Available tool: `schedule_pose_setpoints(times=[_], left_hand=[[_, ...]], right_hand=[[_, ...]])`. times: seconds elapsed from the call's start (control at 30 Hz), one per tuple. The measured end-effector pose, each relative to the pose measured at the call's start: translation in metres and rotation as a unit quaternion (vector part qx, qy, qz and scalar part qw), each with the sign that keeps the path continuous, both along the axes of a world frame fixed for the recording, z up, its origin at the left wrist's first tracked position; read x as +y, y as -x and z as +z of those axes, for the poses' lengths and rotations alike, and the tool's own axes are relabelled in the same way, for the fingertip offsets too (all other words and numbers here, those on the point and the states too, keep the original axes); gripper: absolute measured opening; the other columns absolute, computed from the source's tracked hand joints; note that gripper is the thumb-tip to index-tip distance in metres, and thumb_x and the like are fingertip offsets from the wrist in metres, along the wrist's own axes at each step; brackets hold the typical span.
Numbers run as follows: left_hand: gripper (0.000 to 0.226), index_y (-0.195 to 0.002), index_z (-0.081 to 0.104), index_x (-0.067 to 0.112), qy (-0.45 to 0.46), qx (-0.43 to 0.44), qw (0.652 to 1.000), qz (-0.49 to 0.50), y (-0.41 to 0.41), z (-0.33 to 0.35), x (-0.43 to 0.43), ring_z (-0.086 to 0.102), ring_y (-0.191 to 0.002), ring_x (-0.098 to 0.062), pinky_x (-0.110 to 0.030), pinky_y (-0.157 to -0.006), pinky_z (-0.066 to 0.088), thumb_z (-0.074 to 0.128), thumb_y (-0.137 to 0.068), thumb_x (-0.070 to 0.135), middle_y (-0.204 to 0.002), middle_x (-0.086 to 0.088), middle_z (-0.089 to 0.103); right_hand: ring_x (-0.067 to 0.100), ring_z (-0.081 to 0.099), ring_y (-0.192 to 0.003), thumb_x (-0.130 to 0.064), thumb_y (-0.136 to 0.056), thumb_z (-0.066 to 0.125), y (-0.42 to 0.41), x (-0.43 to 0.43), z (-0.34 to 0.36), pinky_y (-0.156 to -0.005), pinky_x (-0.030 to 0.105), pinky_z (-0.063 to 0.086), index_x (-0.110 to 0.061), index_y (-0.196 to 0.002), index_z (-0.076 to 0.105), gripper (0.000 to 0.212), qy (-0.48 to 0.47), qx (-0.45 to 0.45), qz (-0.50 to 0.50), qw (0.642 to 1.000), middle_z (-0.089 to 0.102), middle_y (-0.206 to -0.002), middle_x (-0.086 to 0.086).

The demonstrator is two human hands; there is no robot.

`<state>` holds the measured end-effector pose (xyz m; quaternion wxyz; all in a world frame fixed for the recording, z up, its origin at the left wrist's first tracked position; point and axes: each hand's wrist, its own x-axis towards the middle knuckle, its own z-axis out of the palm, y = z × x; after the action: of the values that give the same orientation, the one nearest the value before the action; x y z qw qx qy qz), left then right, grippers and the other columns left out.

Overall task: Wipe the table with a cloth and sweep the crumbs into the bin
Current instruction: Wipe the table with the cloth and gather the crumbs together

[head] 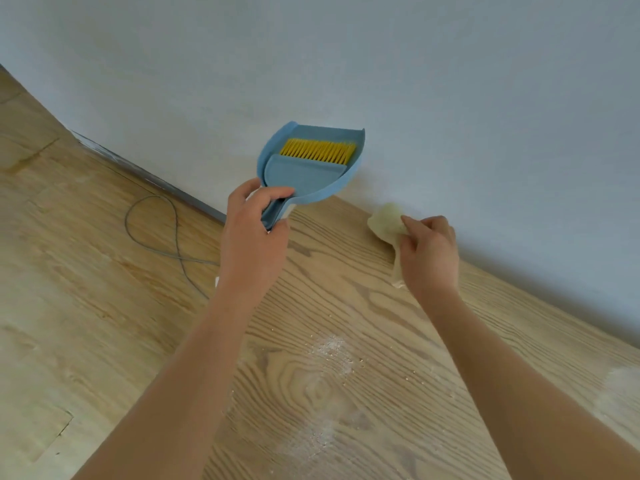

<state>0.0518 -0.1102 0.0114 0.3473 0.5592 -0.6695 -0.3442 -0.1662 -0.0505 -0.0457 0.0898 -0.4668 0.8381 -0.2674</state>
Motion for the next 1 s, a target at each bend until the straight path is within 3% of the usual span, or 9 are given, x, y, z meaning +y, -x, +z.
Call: schedule_pose_setpoints(times=[0.1,0.17,0.33,0.4,0.6,0.7,0.77,0.87,1.0], left_hand=[[0.041,-0.115,0.059,0.035,0.0,0.007,1.0,0.009,-0.004,0.0,-0.008,0.045,-0.108,0.004,0.002,-0.071,0.04,0.06,-0.086,0.005,-0.134,0.009,0.036],[0.04,-0.115,0.058,0.034,-0.004,0.008,1.0,0.01,-0.005,-0.001,-0.01,0.042,-0.106,0.004,0.006,-0.07,0.035,0.06,-0.086,0.006,-0.135,0.008,0.035],[0.04,-0.113,0.059,0.034,-0.003,-0.009,1.0,0.007,-0.009,-0.009,-0.009,0.033,-0.095,0.031,0.008,-0.067,0.033,0.06,-0.085,0.005,-0.135,0.009,0.035],[0.04,-0.112,0.059,0.035,0.0,-0.025,1.0,0.004,-0.011,-0.013,-0.006,0.035,-0.095,0.028,0.008,-0.069,0.032,0.061,-0.085,0.006,-0.135,0.009,0.035],[0.039,-0.111,0.059,0.035,-0.007,-0.058,0.998,-0.031,-0.012,-0.031,0.011,0.038,-0.111,0.002,-0.006,-0.076,0.034,0.059,-0.086,0.007,-0.136,0.011,0.034],[0.039,-0.112,0.059,0.035,-0.009,-0.073,0.996,-0.056,-0.012,-0.043,0.02,0.041,-0.116,-0.004,-0.018,-0.079,0.042,0.058,-0.086,0.006,-0.138,0.01,0.033],[0.039,-0.112,0.058,0.034,-0.011,-0.079,0.995,-0.065,-0.01,-0.05,0.023,0.042,-0.116,-0.005,-0.016,-0.077,0.042,0.059,-0.086,0.006,-0.138,0.009,0.033],[0.038,-0.113,0.058,0.032,-0.017,-0.082,0.994,-0.074,-0.005,-0.058,0.028,0.042,-0.116,-0.005,-0.013,-0.076,0.04,0.058,-0.086,0.007,-0.137,0.008,0.034],[0.041,-0.116,0.058,0.03,-0.005,-0.094,0.991,-0.093,0.002,-0.067,0.036,0.039,-0.11,0.001,-0.018,-0.08,0.044,0.058,-0.084,0.003,-0.135,0.007,0.035]], right_hand=[[0.026,0.038,-0.113,-0.011,-0.093,0.043,0.002,-0.026,-0.013,-0.084,0.033,0.039,-0.013,-0.121,0.056,0.031,-0.117,0.042,0.0,0.992,0.047,-0.123,0.008],[0.026,0.037,-0.115,-0.008,-0.092,0.041,-0.01,-0.039,-0.016,-0.086,0.036,0.04,-0.017,-0.126,0.051,0.037,-0.139,0.066,0.019,0.988,0.045,-0.128,0.006],[0.027,0.038,-0.11,-0.007,-0.088,0.044,-0.066,-0.051,-0.021,-0.085,0.035,0.043,-0.023,-0.134,0.045,0.049,-0.061,0.073,0.175,0.98,0.043,-0.13,0.003],[0.027,0.041,-0.103,-0.013,-0.085,0.046,-0.087,-0.033,-0.026,-0.088,0.039,0.045,-0.023,-0.131,0.052,0.047,-0.034,0.053,0.257,0.964,0.05,-0.126,0.002],[0.017,0.046,-0.087,0.008,-0.075,0.056,-0.112,0.066,-0.032,-0.079,0.027,0.045,-0.025,-0.119,0.064,0.056,0.027,-0.009,0.343,0.939,0.058,-0.113,-0.009],[0.013,0.046,-0.086,0.007,-0.077,0.056,-0.102,0.088,-0.023,-0.075,0.02,0.043,-0.024,-0.114,0.068,0.049,0.051,-0.041,0.283,0.957,0.061,-0.105,-0.009],[0.015,0.045,-0.084,0.01,-0.078,0.058,-0.075,0.089,-0.016,-0.073,0.019,0.04,-0.02,-0.112,0.069,0.046,0.098,-0.034,0.192,0.976,0.061,-0.102,-0.003],[0.027,0.051,-0.092,0.007,-0.082,0.056,-0.016,0.083,-0.013,-0.08,0.031,0.045,-0.012,-0.115,0.067,0.04,0.125,0.009,0.05,0.991,0.058,-0.106,0.007],[0.031,0.043,-0.114,0.0,-0.09,0.046,0.028,0.077,-0.025,-0.089,0.045,0.047,-0.011,-0.131,0.052,0.044,-0.019,0.05,-0.066,0.996,0.046,-0.124,0.011]])
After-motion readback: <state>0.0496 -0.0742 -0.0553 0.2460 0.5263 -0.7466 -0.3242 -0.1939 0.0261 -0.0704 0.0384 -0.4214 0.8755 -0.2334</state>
